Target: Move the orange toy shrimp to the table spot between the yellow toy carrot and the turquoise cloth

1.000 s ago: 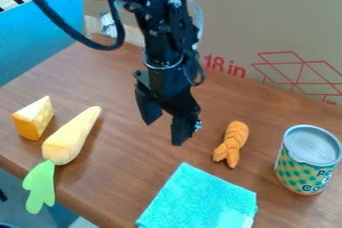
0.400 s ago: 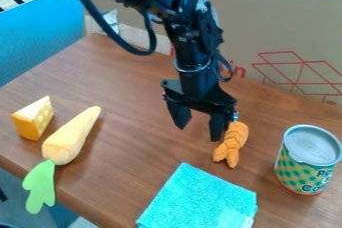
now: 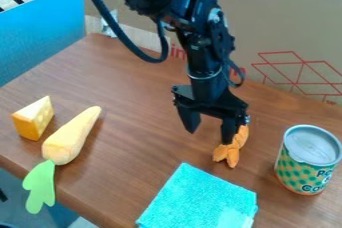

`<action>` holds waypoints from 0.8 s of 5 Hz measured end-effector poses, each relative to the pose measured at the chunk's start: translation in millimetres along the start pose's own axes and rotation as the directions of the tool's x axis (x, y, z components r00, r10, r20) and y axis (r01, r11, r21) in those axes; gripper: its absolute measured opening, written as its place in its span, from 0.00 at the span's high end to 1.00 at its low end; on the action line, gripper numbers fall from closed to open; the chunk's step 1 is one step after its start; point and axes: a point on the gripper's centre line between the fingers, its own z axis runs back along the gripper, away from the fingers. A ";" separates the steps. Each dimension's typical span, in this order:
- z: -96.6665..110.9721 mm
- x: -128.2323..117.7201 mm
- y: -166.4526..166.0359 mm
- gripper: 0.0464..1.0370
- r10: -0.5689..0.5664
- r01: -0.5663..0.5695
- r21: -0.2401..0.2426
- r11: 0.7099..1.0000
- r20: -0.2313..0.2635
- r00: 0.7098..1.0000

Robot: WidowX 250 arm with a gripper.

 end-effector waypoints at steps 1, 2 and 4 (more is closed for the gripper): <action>-4.1 3.1 -5.9 0.04 0.002 -0.002 -0.004 1.000 0.004 1.000; -7.5 4.8 -5.0 0.04 0.012 -0.012 0.004 1.000 0.007 1.000; -29.8 14.7 -7.2 0.04 -0.021 0.021 0.020 1.000 -0.015 1.000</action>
